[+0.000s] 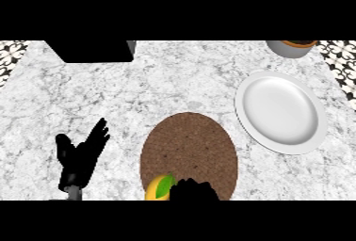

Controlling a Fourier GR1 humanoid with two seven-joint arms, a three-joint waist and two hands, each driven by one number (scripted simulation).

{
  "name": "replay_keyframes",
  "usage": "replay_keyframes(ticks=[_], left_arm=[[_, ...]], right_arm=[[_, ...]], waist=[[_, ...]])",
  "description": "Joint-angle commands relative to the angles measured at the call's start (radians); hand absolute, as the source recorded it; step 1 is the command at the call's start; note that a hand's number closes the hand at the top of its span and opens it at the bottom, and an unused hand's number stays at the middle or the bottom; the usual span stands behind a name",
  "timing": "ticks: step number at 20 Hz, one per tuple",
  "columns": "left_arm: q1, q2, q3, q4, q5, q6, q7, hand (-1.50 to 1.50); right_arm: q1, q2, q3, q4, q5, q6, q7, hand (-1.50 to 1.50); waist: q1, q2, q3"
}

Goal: Pick the cupcake from the placemat and place it in the plate

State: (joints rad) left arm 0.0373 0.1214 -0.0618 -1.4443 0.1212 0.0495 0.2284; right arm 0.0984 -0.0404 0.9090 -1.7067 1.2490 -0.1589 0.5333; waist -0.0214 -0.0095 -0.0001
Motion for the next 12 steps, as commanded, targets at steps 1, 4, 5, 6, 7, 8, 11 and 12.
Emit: replay_keyframes(ticks=[1, 4, 5, 6, 7, 8, 11, 12], left_arm=[[0.001, 0.027, 0.029, 0.007, 0.021, -0.029, -0.015, 0.0], [-0.038, 0.0, 0.014, 0.017, 0.006, -0.004, 0.008, 0.0], [-0.011, -0.029, -0.016, 0.041, -0.027, 0.012, -0.044, 0.0], [-0.021, -0.02, -0.004, 0.019, -0.016, 0.015, -0.013, 0.0], [-0.018, -0.02, -0.005, 0.022, -0.014, 0.011, -0.007, 0.0], [-0.042, -0.03, -0.008, 0.02, -0.013, 0.024, 0.021, 0.0], [-0.007, -0.04, -0.029, 0.013, -0.029, 0.023, -0.006, 0.0], [0.016, -0.016, -0.025, -0.013, -0.023, 0.001, -0.01, 0.0]], right_arm=[[0.054, -0.018, 0.057, -0.15, 0.125, -0.165, 0.023, 1.5], [0.139, -0.073, 0.068, -0.26, 0.158, -0.241, 0.043, 1.5], [0.135, -0.021, 0.049, -0.209, 0.15, -0.3, 0.051, 1.5], [0.141, 0.012, 0.057, -0.256, 0.187, -0.275, 0.092, 1.5], [0.127, 0.017, 0.027, -0.283, 0.171, -0.244, 0.096, 1.5], [0.158, -0.001, 0.012, -0.282, 0.154, -0.335, 0.083, 1.5], [0.164, -0.053, -0.072, -0.296, 0.071, -0.424, 0.055, 1.5], [0.185, -0.058, -0.069, -0.288, 0.036, -0.446, 0.058, 1.5]], waist=[[0.002, 0.001, 0.0], [0.0, 0.004, 0.0], [0.002, 0.005, 0.0], [0.001, 0.003, 0.0], [0.006, 0.005, 0.0], [-0.003, 0.004, 0.001], [0.007, 0.007, 0.001], [0.013, 0.007, 0.001]])
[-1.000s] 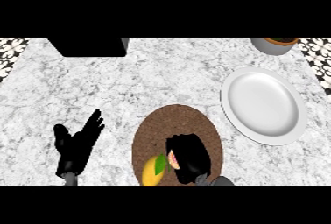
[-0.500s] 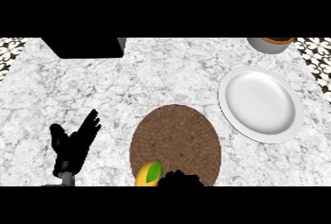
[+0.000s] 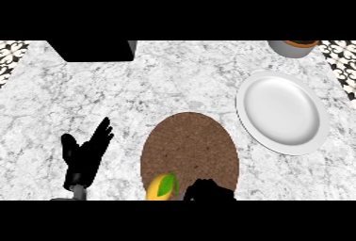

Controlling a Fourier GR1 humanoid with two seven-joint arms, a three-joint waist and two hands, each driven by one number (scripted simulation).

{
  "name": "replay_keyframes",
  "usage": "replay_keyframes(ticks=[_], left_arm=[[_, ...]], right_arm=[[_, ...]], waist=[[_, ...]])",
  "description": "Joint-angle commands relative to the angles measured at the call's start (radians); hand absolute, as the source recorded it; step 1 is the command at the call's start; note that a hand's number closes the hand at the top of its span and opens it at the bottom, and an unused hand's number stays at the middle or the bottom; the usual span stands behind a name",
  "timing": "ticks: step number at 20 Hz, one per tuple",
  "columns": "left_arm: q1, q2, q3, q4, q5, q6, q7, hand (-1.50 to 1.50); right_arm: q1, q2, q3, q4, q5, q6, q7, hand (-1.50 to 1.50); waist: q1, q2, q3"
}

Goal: Pick the cupcake from the placemat and place it in the plate

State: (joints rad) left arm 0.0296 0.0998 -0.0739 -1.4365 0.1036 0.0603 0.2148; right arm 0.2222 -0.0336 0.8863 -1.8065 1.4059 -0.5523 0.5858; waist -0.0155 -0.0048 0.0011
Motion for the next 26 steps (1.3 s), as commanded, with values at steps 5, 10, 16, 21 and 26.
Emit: replay_keyframes(ticks=[5, 10, 16, 21, 26], left_arm=[[0.004, 0.0, -0.006, 0.014, 0.001, -0.023, -0.023, 0.0], [-0.035, 0.003, 0.019, 0.036, 0.005, -0.014, 0.001, 0.0], [-0.005, 0.038, 0.022, -0.03, 0.018, -0.05, 0.015, 0.0], [-0.029, -0.008, 0.004, 0.043, -0.003, -0.032, -0.012, 0.0], [-0.034, -0.02, -0.008, 0.022, -0.018, -0.022, -0.007, 0.0]], right_arm=[[-0.019, -0.096, -0.142, -0.164, -0.303, -0.204, -0.041, 1.5], [-0.122, -0.285, -0.395, -0.141, -0.538, -0.225, -0.117, 1.5], [-0.276, -0.391, -0.621, 0.127, -0.848, -0.324, -0.308, 1.5], [-0.448, -0.415, -0.733, 0.401, -1.113, -0.231, -0.56, 1.5], [-0.595, -0.368, -0.857, 0.717, -1.217, -0.166, -0.819, 1.5]], waist=[[0.016, 0.008, 0.001], [0.017, 0.008, 0.0], [0.034, 0.009, 0.002], [0.031, 0.011, 0.001], [0.037, 0.011, 0.001]])
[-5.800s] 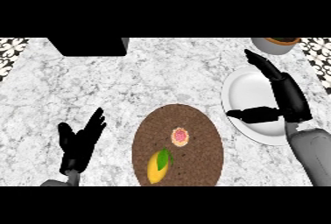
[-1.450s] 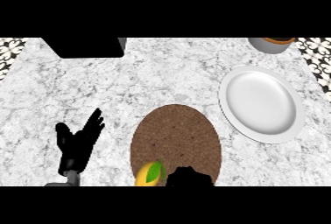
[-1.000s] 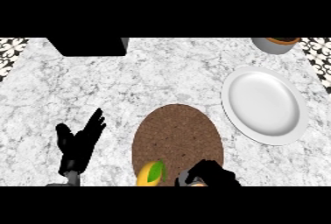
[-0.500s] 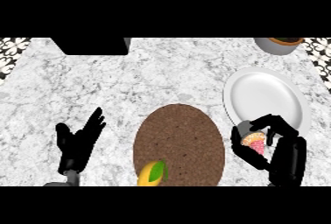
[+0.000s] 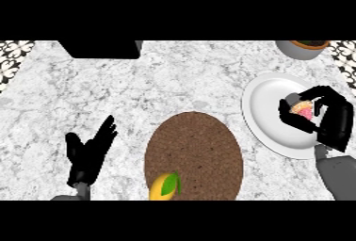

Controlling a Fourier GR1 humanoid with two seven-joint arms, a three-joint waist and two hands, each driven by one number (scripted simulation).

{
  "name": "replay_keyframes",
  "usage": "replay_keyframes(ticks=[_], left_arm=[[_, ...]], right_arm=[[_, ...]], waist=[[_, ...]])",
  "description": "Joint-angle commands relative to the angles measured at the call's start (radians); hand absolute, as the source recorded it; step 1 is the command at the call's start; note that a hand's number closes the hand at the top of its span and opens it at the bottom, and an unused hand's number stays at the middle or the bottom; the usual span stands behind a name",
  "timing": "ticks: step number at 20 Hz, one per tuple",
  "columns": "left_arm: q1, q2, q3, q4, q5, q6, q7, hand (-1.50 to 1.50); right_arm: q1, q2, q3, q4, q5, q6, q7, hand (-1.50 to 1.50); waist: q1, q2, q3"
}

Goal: Pick the cupcake from the placemat and place it in the plate

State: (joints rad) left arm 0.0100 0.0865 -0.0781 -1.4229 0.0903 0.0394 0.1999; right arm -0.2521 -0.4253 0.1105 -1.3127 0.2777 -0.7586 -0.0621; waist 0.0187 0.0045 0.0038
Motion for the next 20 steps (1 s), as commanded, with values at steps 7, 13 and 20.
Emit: replay_keyframes(ticks=[7, 13, 20], left_arm=[[-0.021, 0.002, -0.002, 0.0, -0.005, -0.007, 0.022, 0.0], [-0.039, -0.019, -0.007, 0.015, -0.016, 0.01, 0.024, 0.0], [-0.057, -0.014, 0.004, -0.002, 0.001, 0.006, 0.072, 0.0]], right_arm=[[-0.231, -0.128, -0.056, 0.558, -0.013, 0.268, -0.036, -1.5], [-0.422, -0.054, -0.117, 0.844, -0.074, 0.413, -0.265, -1.5], [-0.42, -0.026, -0.323, 0.862, -0.28, 0.49, -0.553, -1.5]], waist=[[0.033, 0.012, -0.002], [0.026, 0.011, -0.001], [0.012, 0.01, 0.001]])
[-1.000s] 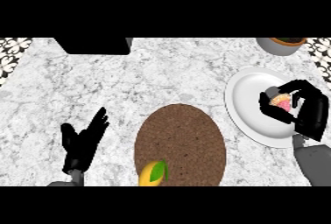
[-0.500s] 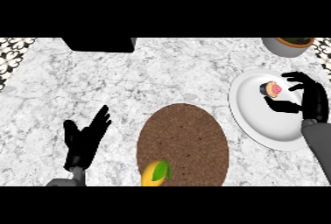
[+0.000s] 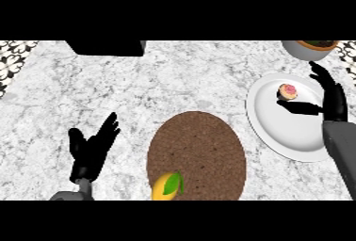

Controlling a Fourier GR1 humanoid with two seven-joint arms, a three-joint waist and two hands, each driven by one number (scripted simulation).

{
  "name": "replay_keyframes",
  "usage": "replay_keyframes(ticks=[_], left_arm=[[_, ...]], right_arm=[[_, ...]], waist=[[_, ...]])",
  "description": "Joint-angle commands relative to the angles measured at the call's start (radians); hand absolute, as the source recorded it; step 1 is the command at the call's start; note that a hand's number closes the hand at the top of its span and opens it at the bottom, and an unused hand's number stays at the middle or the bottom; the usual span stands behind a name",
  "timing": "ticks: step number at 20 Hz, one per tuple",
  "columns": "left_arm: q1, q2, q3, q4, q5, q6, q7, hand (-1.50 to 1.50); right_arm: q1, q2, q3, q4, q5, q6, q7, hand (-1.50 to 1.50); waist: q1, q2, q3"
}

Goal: Pick the cupcake from the placemat and place it in the plate

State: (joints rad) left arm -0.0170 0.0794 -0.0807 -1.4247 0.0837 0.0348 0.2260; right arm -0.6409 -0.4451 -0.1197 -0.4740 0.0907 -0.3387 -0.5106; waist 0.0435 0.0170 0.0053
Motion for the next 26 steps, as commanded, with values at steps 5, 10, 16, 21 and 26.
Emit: replay_keyframes(ticks=[5, 10, 16, 21, 26], left_arm=[[-0.011, -0.012, 0.007, 0.02, 0.005, -0.001, -0.001, 0.0], [0.028, -0.013, 0.006, 0.009, -0.014, 0.014, -0.009, 0.0], [0.041, 0.058, 0.059, -0.042, 0.033, -0.044, 0.04, 0.0], [0.063, 0.009, 0.016, -0.063, -0.01, -0.001, 0.031, 0.0], [0.069, -0.022, 0.003, -0.043, -0.036, 0.02, 0.004, 0.0]], right_arm=[[-0.036, -0.033, -0.183, 0.148, -0.157, 0.147, -0.195, -1.5], [0.017, -0.132, -0.21, 0.175, -0.197, 0.375, -0.187, -1.5], [0.142, -0.22, -0.181, 0.168, -0.185, 0.627, -0.262, -1.5], [0.251, -0.275, -0.161, 0.182, -0.149, 0.723, -0.398, -1.5], [0.369, -0.249, -0.123, 0.035, -0.132, 0.669, -0.388, -1.5]], waist=[[-0.018, -0.005, -0.003], [-0.03, -0.011, -0.004], [-0.034, -0.014, -0.004], [-0.034, -0.014, -0.004], [-0.048, -0.019, -0.006]])
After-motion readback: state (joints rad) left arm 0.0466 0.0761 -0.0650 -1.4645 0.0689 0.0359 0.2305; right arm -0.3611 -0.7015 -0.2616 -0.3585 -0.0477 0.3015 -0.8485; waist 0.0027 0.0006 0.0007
